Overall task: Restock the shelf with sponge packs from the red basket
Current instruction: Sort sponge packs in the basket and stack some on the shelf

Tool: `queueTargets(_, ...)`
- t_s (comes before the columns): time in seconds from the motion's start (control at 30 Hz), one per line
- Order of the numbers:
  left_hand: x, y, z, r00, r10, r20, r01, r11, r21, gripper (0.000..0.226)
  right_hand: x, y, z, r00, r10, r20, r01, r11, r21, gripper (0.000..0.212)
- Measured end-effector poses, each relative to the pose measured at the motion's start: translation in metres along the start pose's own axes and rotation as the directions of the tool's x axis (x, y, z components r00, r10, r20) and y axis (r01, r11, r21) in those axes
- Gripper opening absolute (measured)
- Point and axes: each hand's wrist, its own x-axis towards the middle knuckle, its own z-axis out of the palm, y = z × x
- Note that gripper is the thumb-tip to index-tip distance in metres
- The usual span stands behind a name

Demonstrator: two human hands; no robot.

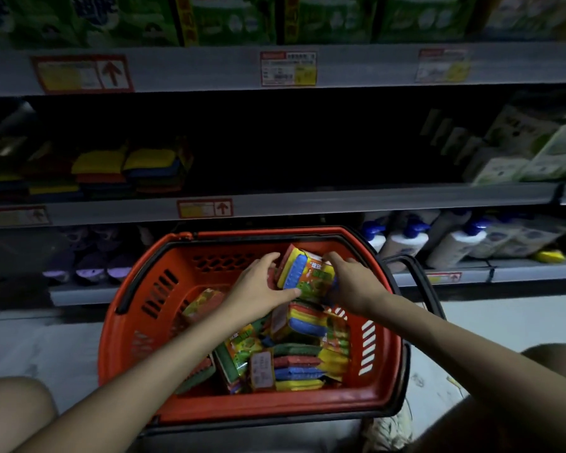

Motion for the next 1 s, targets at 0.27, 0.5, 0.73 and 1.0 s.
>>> queueTargets(0.27, 0.023, -0.003, 0.015, 0.997, -0.057, -0.051, 0.054, 0.997, -0.060, 0.102, -0.002, -0.009, -0.001, 0.994, 0.022, -0.107, -0.004, 0.986, 0.168, 0.064)
queueTargets(0.5, 0.020, -0.012, 0.003, 0.984, -0.106, -0.144, 0.086, 0.987, -0.138, 0.086, -0.013, -0.021, -0.003, 0.933, -0.150, -0.329, 0.240, 0.937, 0.254, 0.044)
queueTargets(0.73, -0.011, -0.023, -0.037, 0.968, -0.161, -0.194, 0.097, 0.948, -0.303, 0.078, -0.019, -0.039, -0.009, 0.878, -0.208, -0.431, 0.378, 0.854, 0.358, 0.052)
queueTargets(1.0, -0.046, -0.022, -0.083, 0.951, -0.260, -0.167, 0.130, 0.827, -0.547, 0.057, -0.016, -0.035, 0.016, 0.983, -0.170, -0.066, 0.182, 0.950, 0.254, 0.064)
